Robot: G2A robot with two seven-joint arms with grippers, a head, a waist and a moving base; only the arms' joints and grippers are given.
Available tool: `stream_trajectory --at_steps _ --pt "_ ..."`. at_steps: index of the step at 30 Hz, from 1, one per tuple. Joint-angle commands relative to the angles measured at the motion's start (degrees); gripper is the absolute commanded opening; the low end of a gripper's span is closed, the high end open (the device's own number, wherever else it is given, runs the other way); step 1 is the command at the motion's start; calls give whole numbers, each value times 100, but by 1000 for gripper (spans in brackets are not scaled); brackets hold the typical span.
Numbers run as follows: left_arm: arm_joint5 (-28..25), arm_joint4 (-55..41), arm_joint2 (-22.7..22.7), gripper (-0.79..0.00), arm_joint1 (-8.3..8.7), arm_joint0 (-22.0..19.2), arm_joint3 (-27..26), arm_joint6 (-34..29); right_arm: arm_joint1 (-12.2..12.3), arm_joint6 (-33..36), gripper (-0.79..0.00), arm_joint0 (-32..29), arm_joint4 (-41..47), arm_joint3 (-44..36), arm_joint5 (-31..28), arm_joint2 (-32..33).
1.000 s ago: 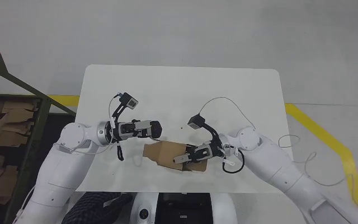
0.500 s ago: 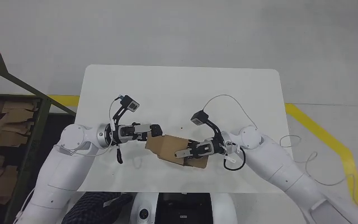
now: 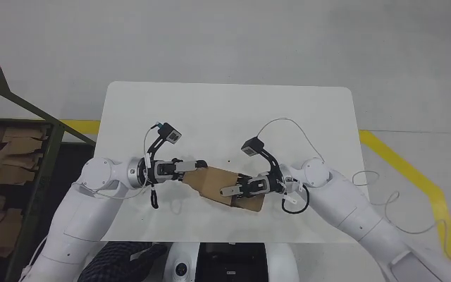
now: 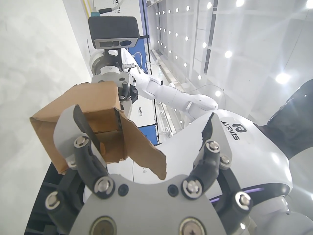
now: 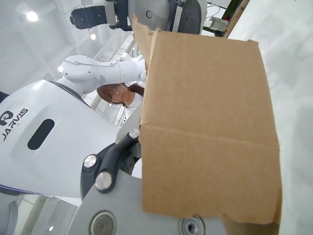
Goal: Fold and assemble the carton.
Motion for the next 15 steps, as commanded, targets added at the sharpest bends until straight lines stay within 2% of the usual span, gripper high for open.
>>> stream_trajectory --at_steps 1,15 --pt "-8 18 -16 0 1 -3 3 28 -1 2 -785 -5 4 4 3 10" --pt "-123 60 -432 0 41 127 103 166 39 7 -785 -86 35 119 8 185"
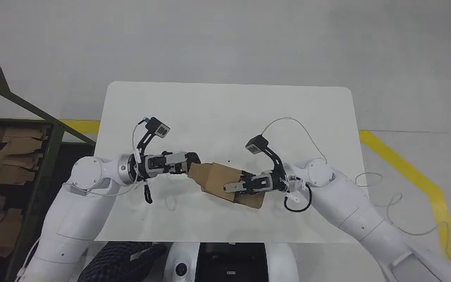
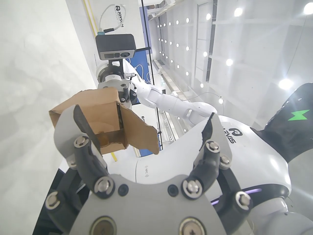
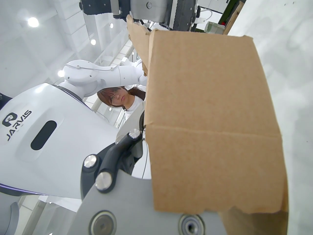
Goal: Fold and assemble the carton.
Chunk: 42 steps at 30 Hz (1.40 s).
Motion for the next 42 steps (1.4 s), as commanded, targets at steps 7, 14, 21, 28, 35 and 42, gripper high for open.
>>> stream_trajectory --at_steps 7,14,21,28,35,42 --pt "-171 745 -83 0 24 103 -72 256 37 65 -785 -67 28 6 65 123" --pt "-208 1414 -49 0 47 140 -203 348 57 136 -785 -112 -62 -13 136 189" --pt "-221 1835 11 0 56 124 -292 517 59 158 -785 -140 -105 -38 158 232" --pt "-197 2120 74 0 63 105 -335 661 72 171 -785 -169 -123 -83 171 305" --pt "-161 2273 137 0 70 127 -329 728 122 196 -785 -272 -98 -301 196 412" --pt "-129 2302 231 0 70 102 -330 765 175 316 -785 -365 118 -598 315 526"
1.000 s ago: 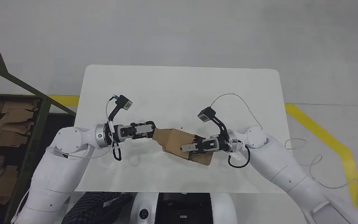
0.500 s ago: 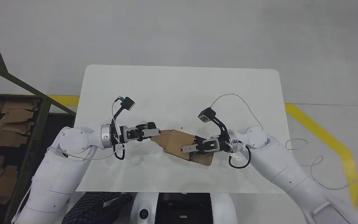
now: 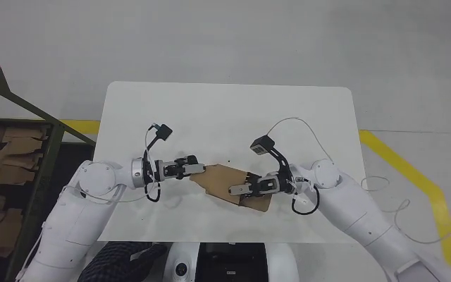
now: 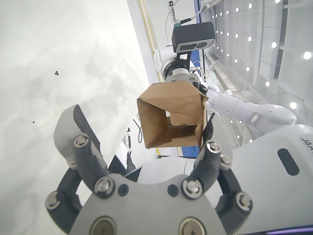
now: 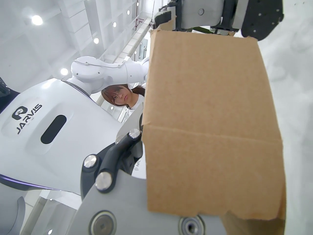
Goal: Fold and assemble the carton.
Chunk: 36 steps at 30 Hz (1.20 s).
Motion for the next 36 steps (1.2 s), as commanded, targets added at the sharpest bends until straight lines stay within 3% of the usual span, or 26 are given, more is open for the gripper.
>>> stream_trajectory --at_steps 1,14,36 --pt "5 3 34 0 -1 -8 -8 4 14 38 -785 -21 49 -58 38 36" --pt "-58 14 181 0 7 31 -156 -58 -15 261 -785 -81 391 -258 261 141" --pt "-232 -95 198 0 46 196 -407 -125 -312 701 -785 -232 652 -194 700 386"
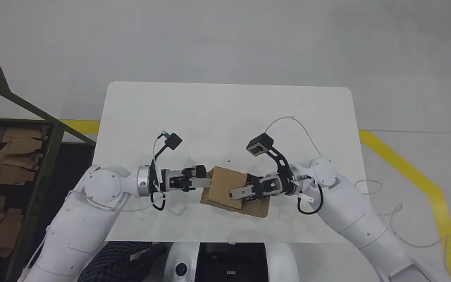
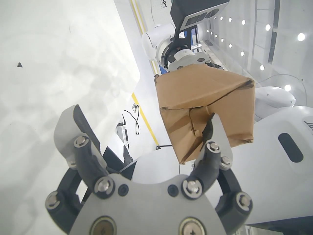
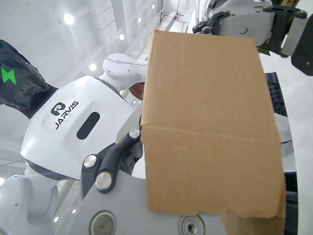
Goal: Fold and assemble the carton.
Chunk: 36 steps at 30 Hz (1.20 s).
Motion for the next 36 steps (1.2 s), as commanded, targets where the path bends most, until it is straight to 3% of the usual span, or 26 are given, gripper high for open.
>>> stream_trajectory --at_steps 1,25,36 --pt "5 -2 7 0 2 -6 -21 8 -30 16 -785 -4 -25 19 16 8" --pt "95 -28 209 0 13 -175 -1 -22 -253 257 -785 -175 -161 84 256 343" --pt "49 -88 91 0 35 -142 87 65 -311 366 -785 -273 -176 47 366 533"
